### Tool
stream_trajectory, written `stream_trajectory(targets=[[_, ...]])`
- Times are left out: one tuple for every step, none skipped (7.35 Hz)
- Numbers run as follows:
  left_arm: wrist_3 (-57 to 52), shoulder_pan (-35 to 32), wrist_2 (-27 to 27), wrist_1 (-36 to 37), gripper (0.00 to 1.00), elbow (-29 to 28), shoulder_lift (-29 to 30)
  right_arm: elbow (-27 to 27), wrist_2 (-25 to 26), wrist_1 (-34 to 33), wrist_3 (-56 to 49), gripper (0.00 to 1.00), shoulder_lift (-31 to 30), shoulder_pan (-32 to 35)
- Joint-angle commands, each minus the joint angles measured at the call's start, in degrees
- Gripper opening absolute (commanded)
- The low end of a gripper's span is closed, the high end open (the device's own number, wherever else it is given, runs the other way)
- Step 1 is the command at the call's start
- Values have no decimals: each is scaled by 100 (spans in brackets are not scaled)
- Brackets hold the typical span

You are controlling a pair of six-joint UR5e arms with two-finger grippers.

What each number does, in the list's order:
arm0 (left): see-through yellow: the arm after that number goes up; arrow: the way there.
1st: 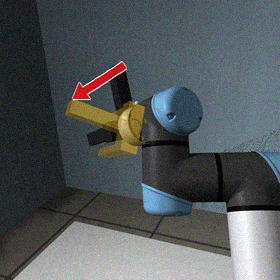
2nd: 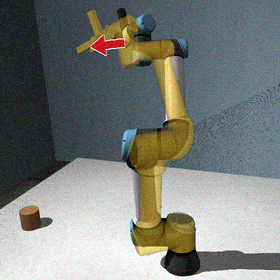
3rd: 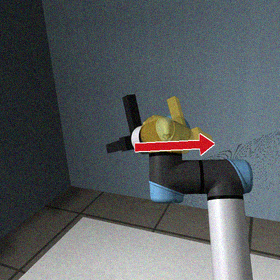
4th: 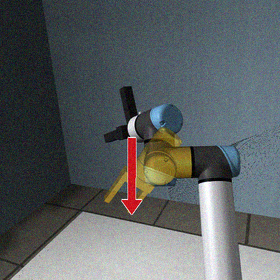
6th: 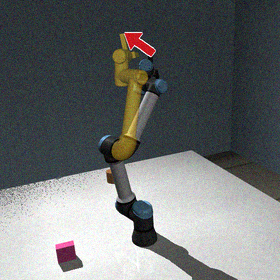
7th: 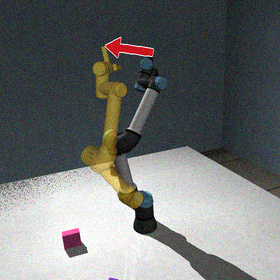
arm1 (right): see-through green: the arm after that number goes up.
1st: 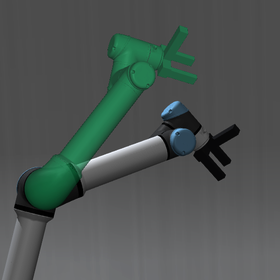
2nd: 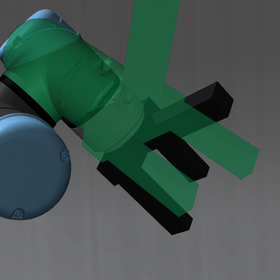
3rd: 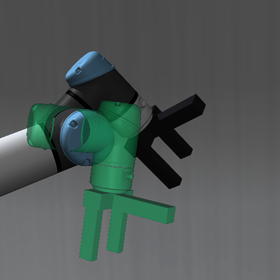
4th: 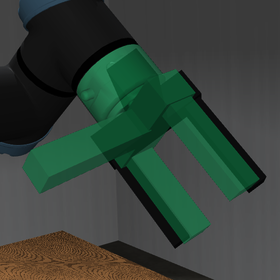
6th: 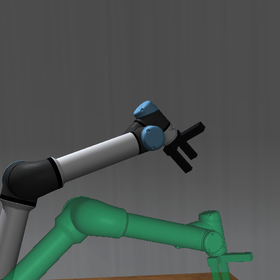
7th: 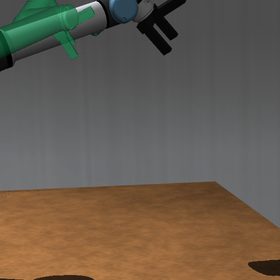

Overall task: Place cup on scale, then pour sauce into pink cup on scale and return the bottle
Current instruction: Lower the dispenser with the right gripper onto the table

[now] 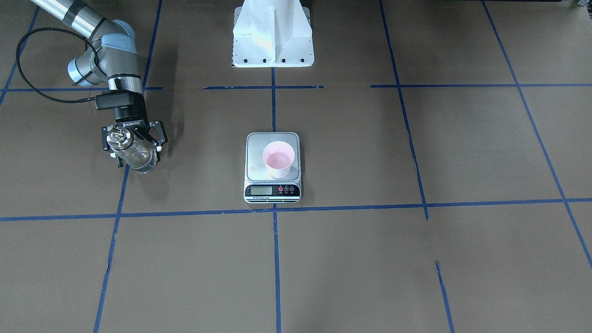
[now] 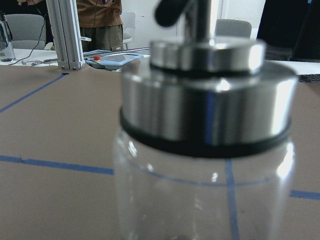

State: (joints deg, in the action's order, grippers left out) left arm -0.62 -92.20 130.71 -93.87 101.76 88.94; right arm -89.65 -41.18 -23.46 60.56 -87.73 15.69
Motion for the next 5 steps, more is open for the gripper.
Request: stream_trajectory(targets=[[0,0,7,0,100,2,-8,-26,40,8,9,100,-42,4],[0,0,15,0,100,2,0,-35,57,17,9,100,-51,4],[0,0,24,0,100,2,-8,-44,171,17,9,100,-51,-22],[0,0,24,0,100,2,-8,-44,224,52,9,100,-86,-101],[0,0,24,0,100,2,-8,-53,250,287,9,100,-199,-206]])
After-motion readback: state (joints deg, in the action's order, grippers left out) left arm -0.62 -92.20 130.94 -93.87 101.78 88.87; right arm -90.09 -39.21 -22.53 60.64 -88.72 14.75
